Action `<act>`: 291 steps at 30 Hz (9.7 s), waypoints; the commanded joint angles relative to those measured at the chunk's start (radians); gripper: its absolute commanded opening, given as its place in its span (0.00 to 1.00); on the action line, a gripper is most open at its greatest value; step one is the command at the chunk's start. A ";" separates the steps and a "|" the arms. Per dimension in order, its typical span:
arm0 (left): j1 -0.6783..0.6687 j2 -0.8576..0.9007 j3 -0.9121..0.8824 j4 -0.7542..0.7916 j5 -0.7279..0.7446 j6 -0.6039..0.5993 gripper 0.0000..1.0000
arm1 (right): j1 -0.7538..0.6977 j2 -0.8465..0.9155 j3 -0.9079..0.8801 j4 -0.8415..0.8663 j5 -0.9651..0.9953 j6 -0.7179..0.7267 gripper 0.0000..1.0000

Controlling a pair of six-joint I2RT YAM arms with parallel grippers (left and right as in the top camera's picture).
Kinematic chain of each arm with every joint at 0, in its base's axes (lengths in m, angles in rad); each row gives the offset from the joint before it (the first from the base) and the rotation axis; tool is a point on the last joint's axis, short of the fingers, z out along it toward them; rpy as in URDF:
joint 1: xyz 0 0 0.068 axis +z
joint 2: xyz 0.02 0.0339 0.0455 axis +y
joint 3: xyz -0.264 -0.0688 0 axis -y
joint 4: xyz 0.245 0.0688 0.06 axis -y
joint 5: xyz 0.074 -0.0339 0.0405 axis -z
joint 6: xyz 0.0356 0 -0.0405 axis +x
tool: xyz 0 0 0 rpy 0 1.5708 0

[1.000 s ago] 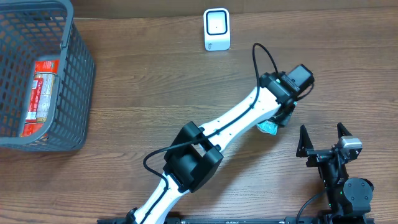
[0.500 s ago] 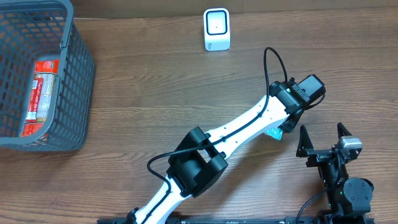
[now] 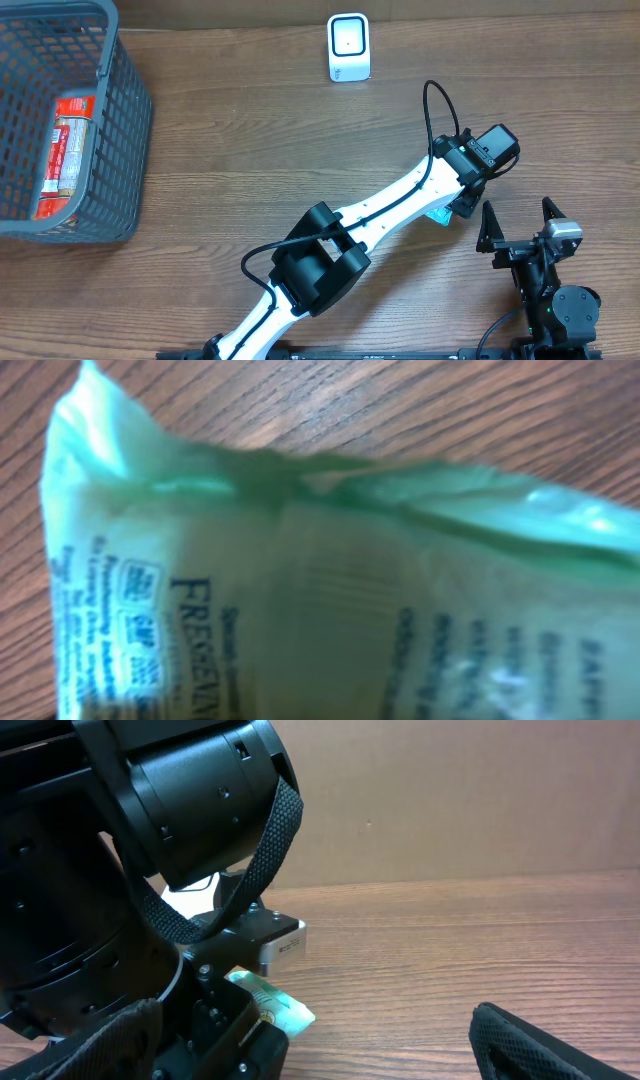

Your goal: Scan the item barcode

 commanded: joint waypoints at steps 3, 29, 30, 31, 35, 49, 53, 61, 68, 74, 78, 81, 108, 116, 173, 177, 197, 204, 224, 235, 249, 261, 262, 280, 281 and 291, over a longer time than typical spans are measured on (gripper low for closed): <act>0.005 0.010 -0.017 0.000 -0.002 -0.007 0.86 | -0.004 -0.008 -0.011 0.006 0.002 -0.001 1.00; 0.106 -0.263 0.015 -0.026 0.147 0.046 1.00 | -0.004 -0.008 -0.011 0.006 0.002 -0.001 1.00; 0.111 -0.269 0.015 -0.026 0.147 0.046 1.00 | -0.004 -0.008 -0.011 0.006 0.002 -0.001 1.00; 0.114 -0.272 0.015 -0.027 0.148 0.047 1.00 | -0.004 -0.008 -0.011 0.006 0.002 -0.001 1.00; 0.127 -0.269 0.013 -0.045 0.148 0.047 0.94 | -0.004 -0.008 -0.011 0.006 0.002 -0.001 1.00; 0.131 -0.253 0.011 -0.071 0.207 0.121 0.51 | -0.004 -0.008 -0.011 0.006 0.002 -0.001 1.00; 0.131 -0.222 0.011 -0.083 0.253 0.144 0.39 | -0.004 -0.008 -0.011 0.006 0.002 -0.001 1.00; 0.131 -0.153 0.011 -0.095 0.331 0.196 0.40 | -0.004 -0.008 -0.011 0.006 0.002 -0.001 1.00; 0.131 -0.153 0.011 -0.111 0.328 0.196 0.45 | -0.004 -0.008 -0.011 0.006 0.002 -0.001 1.00; 0.137 -0.153 0.011 -0.113 0.328 0.196 0.49 | -0.004 -0.008 -0.011 0.006 0.002 -0.001 1.00; 0.139 -0.153 0.011 -0.111 0.328 0.196 0.50 | -0.004 -0.008 -0.011 0.006 0.002 -0.001 1.00; 0.140 -0.153 0.011 -0.111 0.327 0.196 0.50 | -0.004 -0.008 -0.011 0.006 0.002 -0.001 1.00; 0.157 -0.152 0.011 -0.105 0.312 0.171 0.35 | -0.004 -0.008 -0.011 0.006 0.002 -0.001 1.00; 0.157 -0.141 0.011 -0.106 0.314 0.169 0.08 | -0.004 -0.008 -0.011 0.006 0.002 -0.001 1.00; 0.378 -0.318 -0.173 -0.282 -0.158 0.089 0.04 | -0.004 -0.008 -0.011 0.006 0.002 -0.001 1.00; 0.377 -0.318 -0.249 -0.232 -0.205 0.048 0.04 | -0.004 -0.008 -0.011 0.006 0.002 -0.001 1.00; 0.378 -0.323 -0.237 -0.211 -0.007 0.130 0.04 | -0.004 -0.008 -0.011 0.006 0.002 -0.001 1.00; 0.399 -0.337 -0.009 -0.232 0.275 0.196 0.42 | -0.004 -0.008 -0.011 0.006 0.002 -0.001 1.00; 0.373 -0.158 -0.004 -0.159 0.779 0.529 0.49 | -0.004 -0.008 -0.011 0.006 0.002 -0.001 1.00; 0.340 -0.115 -0.004 -0.157 0.779 0.529 0.46 | -0.004 -0.008 -0.011 0.006 0.002 -0.001 1.00; 0.325 -0.115 -0.005 -0.158 0.750 0.524 0.28 | -0.004 -0.008 -0.011 0.006 0.002 -0.001 1.00; 0.325 -0.114 -0.041 -0.133 0.750 0.523 0.33 | -0.004 -0.008 -0.011 0.006 0.002 -0.001 1.00; 0.325 -0.114 -0.041 -0.131 0.750 0.520 0.31 | -0.004 -0.008 -0.011 0.006 0.002 -0.001 1.00; 0.324 -0.111 -0.076 -0.097 0.750 0.498 0.33 | -0.004 -0.008 -0.011 0.006 0.002 -0.001 1.00; 0.323 -0.108 -0.076 -0.097 0.750 0.498 0.31 | -0.004 -0.008 -0.011 0.006 0.002 -0.001 1.00; 0.347 -0.121 -0.051 -0.103 0.856 0.498 0.04 | -0.004 -0.008 -0.011 0.006 0.002 -0.001 1.00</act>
